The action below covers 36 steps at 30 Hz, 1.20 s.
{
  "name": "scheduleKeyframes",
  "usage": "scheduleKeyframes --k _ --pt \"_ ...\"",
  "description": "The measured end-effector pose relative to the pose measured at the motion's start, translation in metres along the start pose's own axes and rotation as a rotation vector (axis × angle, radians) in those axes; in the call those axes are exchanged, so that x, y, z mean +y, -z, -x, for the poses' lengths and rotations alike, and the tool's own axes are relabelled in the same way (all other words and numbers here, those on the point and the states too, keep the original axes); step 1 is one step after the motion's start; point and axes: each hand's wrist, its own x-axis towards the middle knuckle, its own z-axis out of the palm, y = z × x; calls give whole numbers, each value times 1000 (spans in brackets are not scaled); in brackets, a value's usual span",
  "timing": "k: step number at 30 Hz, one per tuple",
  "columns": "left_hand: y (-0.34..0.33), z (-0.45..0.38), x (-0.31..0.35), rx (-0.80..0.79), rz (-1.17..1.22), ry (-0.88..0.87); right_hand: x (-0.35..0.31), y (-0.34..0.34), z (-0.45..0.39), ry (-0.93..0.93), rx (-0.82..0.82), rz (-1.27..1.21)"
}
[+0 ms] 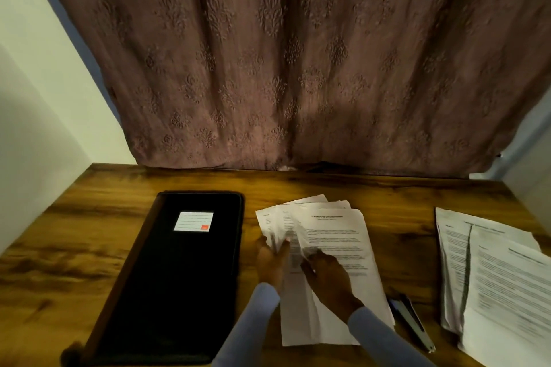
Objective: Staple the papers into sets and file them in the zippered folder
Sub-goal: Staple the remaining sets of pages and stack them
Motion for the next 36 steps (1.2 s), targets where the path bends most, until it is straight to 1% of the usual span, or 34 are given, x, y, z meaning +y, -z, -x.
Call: scheduleKeyframes --k 1,3,5,8,9,11,13,15,17,20,21,24,25,26,27,30,33,36 --pt "0 -2 1 -31 66 12 1 1 0 -13 -51 -3" --pt "-2 -8 -3 -52 108 56 9 -9 -1 14 -44 53" --pt "-4 -7 -5 -71 85 87 15 -15 -3 48 -5 71" --pt "-5 -5 -5 -147 -12 115 13 -8 0 148 -55 34" --pt "-5 -5 -5 -164 -31 123 14 -5 3 177 -48 -12" --pt "1 -8 -5 -173 -28 128 14 3 5 186 -67 -79" --pt "7 -10 -1 -124 11 93 19 12 9 103 -30 -128" --pt "12 -8 8 -30 206 52 29 21 17 -21 -1 -134" --pt "13 -8 17 50 394 73 36 28 27 -164 0 -203" --pt "13 -11 26 85 556 122 37 37 37 -317 12 -406" --pt "13 -10 27 76 584 125 35 39 38 -375 15 -542" --pt "16 4 32 -19 638 107 32 45 34 -514 -8 -1172" --pt "18 10 34 -70 649 112 33 47 32 -548 -39 -1343" --pt "18 16 34 -126 657 114 34 51 29 -561 -66 -1449" --pt "20 22 35 -179 658 116 34 55 27 -560 -73 -1484" --pt "30 33 36 -285 642 129 34 72 24 -541 -27 -1483" --pt "51 29 39 -320 649 78 38 88 22 -523 -3 -1432" --pt "85 15 51 -368 735 22 43 106 20 -466 -27 -1346"
